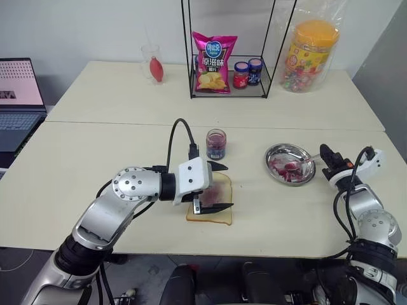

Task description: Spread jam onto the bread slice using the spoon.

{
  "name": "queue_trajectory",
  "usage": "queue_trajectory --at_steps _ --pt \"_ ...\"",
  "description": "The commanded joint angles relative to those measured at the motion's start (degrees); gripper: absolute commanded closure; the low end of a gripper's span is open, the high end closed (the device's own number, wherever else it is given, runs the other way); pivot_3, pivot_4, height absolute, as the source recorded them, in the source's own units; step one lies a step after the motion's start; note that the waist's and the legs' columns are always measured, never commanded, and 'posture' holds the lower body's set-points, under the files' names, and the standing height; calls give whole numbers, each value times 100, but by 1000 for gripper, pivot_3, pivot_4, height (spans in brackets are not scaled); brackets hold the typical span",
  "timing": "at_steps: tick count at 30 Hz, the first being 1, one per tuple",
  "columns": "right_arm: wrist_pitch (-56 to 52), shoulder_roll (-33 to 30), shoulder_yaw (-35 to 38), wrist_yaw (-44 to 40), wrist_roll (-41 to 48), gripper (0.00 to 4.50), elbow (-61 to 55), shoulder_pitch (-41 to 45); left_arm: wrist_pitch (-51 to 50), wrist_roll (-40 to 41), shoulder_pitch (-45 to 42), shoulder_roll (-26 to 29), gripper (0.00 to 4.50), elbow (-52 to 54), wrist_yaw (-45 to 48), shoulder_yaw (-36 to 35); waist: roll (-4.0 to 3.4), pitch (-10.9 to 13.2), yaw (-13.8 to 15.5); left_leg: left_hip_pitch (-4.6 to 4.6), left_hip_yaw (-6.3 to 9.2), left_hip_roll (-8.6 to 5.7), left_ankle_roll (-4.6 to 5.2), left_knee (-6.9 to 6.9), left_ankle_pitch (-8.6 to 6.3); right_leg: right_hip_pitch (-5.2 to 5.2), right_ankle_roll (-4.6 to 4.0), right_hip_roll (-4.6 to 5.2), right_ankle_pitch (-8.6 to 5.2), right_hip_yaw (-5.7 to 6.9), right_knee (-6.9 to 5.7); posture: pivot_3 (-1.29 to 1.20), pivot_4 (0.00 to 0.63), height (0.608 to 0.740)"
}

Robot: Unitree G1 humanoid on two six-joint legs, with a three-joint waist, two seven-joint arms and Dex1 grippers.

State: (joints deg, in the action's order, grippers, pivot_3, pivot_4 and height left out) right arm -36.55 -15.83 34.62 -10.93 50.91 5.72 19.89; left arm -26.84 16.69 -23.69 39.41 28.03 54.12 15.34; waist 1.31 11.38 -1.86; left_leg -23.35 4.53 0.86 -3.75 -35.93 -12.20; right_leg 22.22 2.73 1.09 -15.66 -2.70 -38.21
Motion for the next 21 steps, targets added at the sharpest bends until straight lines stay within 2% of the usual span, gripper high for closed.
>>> queue_trajectory --at_steps 1,11,16,21 --pt "-156 -187 12 78 231 4491 -596 -11 -90 128 117 -95 0 60 -244 -374 -4 -1 -1 0 0 0 0 0 0 0 0 0 0 0 0 0 150 740" --pt "-832 -590 -168 680 1169 4491 -2069 461 -505 341 773 -250 0 74 -1143 -1538 -16 4 -12 -2 1 2 0 -1 0 5 3 0 -2 -1 -4 0 150 740" --pt "-1002 -860 -926 694 945 4491 -2236 1281 -459 468 1364 -416 0 164 -1508 -2155 -23 8 -35 -1 -11 1 0 -2 0 10 5 1 -3 -15 -9 0 150 740" --pt "-684 -783 -2196 129 -7 4491 -1772 2274 -259 419 2149 -416 0 258 -1641 -2554 -25 9 -87 1 -9 5 0 1 0 15 -5 -1 0 -10 -17 0 150 740"
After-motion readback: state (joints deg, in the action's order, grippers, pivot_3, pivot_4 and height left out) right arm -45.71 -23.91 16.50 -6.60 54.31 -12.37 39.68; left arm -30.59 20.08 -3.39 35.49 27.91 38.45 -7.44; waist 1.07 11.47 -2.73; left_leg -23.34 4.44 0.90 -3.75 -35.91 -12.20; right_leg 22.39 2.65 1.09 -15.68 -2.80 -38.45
